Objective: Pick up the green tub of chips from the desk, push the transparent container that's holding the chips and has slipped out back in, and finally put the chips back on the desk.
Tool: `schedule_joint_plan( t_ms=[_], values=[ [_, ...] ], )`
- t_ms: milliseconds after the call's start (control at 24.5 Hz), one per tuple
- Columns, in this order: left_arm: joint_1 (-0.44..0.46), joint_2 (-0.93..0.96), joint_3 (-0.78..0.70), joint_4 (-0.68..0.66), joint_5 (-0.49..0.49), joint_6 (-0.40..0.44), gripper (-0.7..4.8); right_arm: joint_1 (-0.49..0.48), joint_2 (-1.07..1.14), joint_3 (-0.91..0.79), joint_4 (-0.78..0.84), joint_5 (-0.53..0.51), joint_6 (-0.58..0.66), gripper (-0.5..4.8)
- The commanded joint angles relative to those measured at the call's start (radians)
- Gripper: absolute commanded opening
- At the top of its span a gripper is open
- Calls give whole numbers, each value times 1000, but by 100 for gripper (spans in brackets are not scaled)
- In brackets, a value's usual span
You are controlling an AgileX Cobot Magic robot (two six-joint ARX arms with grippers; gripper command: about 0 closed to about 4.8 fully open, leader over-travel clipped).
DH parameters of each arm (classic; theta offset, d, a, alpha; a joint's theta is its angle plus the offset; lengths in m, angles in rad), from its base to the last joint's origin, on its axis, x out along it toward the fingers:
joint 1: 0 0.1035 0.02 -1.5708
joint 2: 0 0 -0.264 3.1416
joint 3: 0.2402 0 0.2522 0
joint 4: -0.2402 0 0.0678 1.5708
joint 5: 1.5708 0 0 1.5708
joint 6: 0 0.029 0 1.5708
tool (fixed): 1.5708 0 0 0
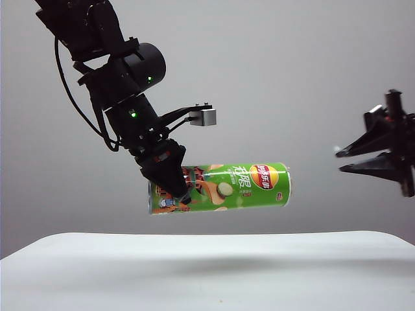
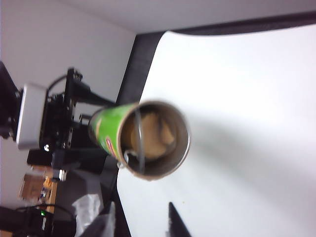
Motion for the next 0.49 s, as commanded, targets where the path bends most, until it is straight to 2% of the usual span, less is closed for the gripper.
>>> schedule_joint_plan(
  t_ms=[41,245,490],
  values=[
    [8,10,5,2,9,24,332,-26,-22,3,-17,-12,-6,126],
    [28,66,5,-4,16,24,332,-24,-33,3,-19,-19,-10,126],
    [28,124,5,-2,9,77,332,-19,-33,3,-21,-15,-24,126]
  ],
)
